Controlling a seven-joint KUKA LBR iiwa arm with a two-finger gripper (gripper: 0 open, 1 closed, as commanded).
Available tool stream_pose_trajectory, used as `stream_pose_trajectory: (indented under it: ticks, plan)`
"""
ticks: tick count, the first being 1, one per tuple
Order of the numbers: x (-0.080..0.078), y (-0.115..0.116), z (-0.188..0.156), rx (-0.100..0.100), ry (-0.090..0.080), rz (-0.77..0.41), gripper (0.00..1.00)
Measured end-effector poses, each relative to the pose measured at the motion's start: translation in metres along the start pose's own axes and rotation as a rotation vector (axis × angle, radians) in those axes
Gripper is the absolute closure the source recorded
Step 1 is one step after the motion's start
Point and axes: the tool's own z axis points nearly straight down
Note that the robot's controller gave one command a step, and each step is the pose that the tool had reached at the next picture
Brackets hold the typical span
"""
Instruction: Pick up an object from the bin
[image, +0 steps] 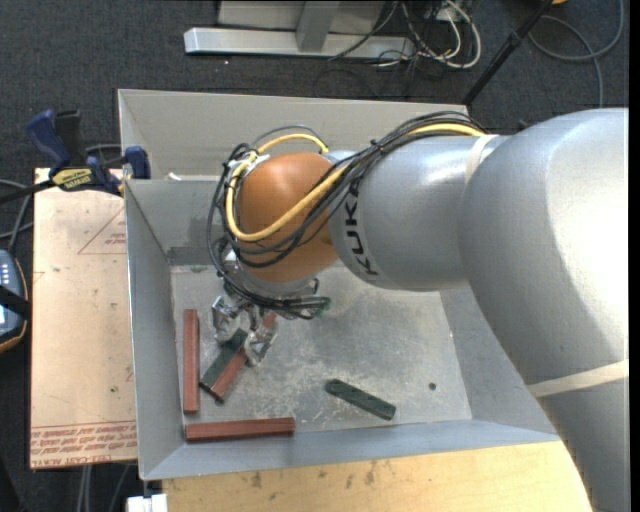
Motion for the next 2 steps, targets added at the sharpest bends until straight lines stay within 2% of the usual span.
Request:
stream_pose_trajectory:
  ticks: [1,2]
  plan:
    - [0.000,0.000,0.000,0.000,0.000,0.000,1.00]
    - [-0.011,-0.009,-0.133,-0.006,0.008,-0.068,1.00]
